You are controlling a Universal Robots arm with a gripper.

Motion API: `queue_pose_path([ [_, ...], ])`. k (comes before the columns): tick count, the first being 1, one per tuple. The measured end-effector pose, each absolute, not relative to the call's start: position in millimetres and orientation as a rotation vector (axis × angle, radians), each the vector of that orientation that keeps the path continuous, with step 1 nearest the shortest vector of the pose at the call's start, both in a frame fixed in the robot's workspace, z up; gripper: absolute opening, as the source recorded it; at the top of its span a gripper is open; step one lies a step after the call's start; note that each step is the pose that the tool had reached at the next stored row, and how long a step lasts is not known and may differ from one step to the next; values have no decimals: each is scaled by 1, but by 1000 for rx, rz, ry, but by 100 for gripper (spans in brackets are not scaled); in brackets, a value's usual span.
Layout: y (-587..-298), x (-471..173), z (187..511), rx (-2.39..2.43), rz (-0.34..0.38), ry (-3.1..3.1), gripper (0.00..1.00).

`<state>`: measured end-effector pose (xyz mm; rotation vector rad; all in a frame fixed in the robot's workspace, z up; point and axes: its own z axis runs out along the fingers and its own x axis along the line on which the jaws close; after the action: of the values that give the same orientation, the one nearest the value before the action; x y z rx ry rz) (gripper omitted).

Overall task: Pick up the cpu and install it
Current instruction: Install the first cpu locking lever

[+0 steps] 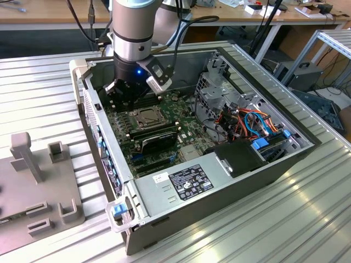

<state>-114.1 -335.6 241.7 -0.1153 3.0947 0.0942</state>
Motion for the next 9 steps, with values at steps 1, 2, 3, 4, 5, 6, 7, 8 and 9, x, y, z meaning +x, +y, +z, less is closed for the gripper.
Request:
queue_pose_path([
  [1, -336, -114, 242, -115, 94, 3095, 11],
  [2, -336, -114, 243, -115, 94, 3095, 11],
  [3, -336, -114, 243, -115, 94, 3095, 11],
  [4, -336, -114, 244, -115, 95, 3095, 11],
  [5, -336, -114, 245, -115, 96, 3095, 11],
  [6, -336, -114, 246, -115, 98, 3094, 11],
  [7, -336, -114, 248, -115, 98, 3094, 11],
  [8, -336, -114, 249, -115, 98, 3094, 11],
  [9, -336, -114, 250, -115, 98, 3094, 11],
])
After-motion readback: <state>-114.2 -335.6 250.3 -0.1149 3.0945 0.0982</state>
